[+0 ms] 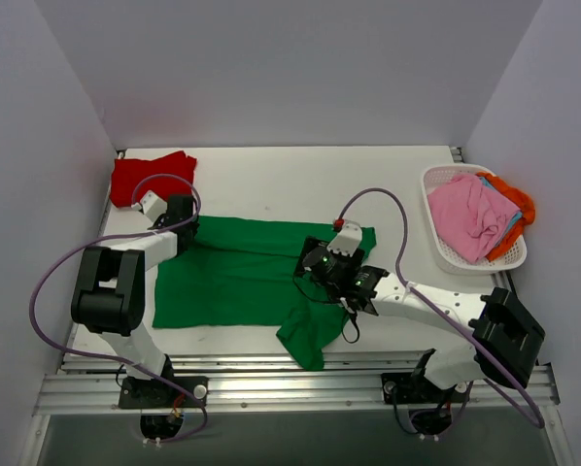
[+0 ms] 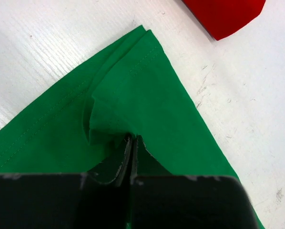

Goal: Fold and stack the t-shirts
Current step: Flatten the tshirt out

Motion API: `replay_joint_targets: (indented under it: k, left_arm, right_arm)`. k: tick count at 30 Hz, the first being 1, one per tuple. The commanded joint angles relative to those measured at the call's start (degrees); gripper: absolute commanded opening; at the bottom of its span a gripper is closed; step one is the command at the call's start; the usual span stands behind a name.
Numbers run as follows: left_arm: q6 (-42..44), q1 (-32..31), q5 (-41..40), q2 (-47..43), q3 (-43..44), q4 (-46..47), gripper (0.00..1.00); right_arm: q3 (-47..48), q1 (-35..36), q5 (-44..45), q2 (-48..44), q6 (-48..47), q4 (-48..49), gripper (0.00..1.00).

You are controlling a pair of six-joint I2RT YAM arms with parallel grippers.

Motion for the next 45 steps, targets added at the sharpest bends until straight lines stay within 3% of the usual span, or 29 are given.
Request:
replay_joint_targets:
  k: [1, 20, 45]
  left_arm:
    - [0.58, -0.23, -0.11, -0.91, -0.38, 2.82, 0.02]
    - [0.93, -0.05, 0.85, -1.09, -0.74, 3.26, 0.02]
    - [1.02, 0.03, 1.12, -1.09, -1.00, 3.70, 0.02]
  right_arm:
    - [2.91, 1.61, 6.30, -0.47, -0.10, -1.81, 0.91]
    - [-2.63, 3.37, -0.90, 2.95, 6.31, 6.89, 0.89]
    - [-5.36, 2.40, 4.64, 2.95, 11.94, -2.16, 0.89]
